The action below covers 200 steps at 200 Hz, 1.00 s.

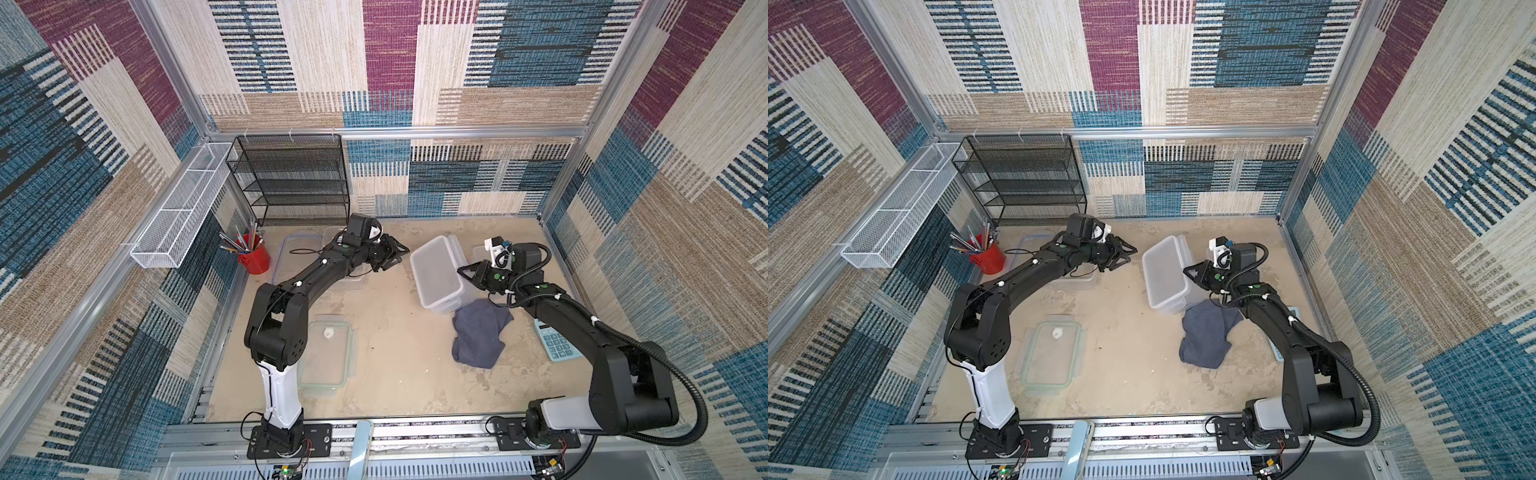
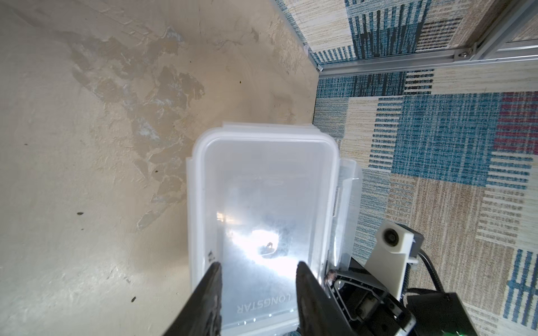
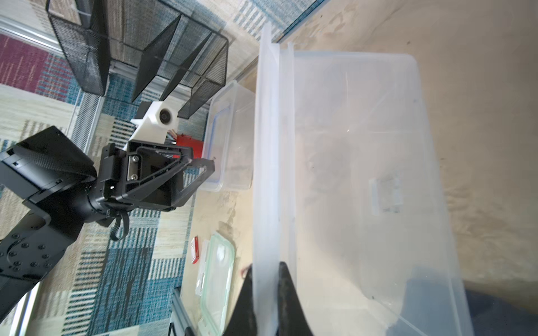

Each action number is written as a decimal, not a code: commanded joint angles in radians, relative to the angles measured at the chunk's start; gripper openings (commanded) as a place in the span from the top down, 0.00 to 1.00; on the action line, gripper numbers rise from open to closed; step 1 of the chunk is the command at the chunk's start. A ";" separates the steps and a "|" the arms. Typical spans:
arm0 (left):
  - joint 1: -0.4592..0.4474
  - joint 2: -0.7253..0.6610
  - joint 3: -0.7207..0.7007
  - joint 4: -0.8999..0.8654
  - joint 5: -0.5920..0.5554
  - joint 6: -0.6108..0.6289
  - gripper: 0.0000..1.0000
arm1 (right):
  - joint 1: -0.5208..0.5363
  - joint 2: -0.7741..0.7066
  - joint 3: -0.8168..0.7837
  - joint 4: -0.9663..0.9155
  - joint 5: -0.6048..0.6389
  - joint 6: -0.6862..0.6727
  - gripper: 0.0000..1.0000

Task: Wipe the insides of the lunch boxes
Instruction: Adjust the lunch box at the center of the board.

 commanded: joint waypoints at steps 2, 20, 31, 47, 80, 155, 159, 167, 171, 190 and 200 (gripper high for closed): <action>0.007 -0.001 0.029 -0.045 -0.017 0.064 0.56 | 0.000 0.055 0.043 0.005 -0.157 -0.027 1.00; 0.015 0.021 0.066 -0.067 -0.009 0.084 0.56 | 0.000 0.107 0.091 -0.042 -0.219 -0.066 1.00; 0.021 0.038 0.097 -0.087 -0.014 0.106 0.56 | 0.001 0.143 0.139 -0.126 -0.208 -0.128 1.00; 0.030 0.073 0.154 -0.121 -0.012 0.137 0.56 | 0.000 0.212 0.213 -0.253 -0.162 -0.226 1.00; 0.054 0.186 0.315 -0.206 0.003 0.208 0.56 | -0.001 0.358 0.350 -0.406 -0.068 -0.357 1.00; 0.087 0.459 0.755 -0.434 0.001 0.356 0.56 | -0.001 0.504 0.571 -0.438 0.009 -0.375 0.17; 0.087 0.469 0.766 -0.443 -0.001 0.360 0.56 | -0.001 0.499 0.572 -0.434 0.014 -0.373 0.14; 0.089 0.482 0.778 -0.449 0.002 0.368 0.56 | -0.001 0.487 0.577 -0.432 0.029 -0.369 0.08; 0.090 0.486 0.782 -0.450 0.002 0.372 0.56 | -0.001 0.480 0.577 -0.434 0.038 -0.368 0.06; 0.092 0.507 0.792 -0.465 -0.009 0.387 0.56 | -0.001 0.433 0.563 -0.440 0.084 -0.360 0.01; 0.094 0.512 0.789 -0.471 -0.017 0.394 0.56 | -0.001 0.393 0.532 -0.433 0.109 -0.351 0.01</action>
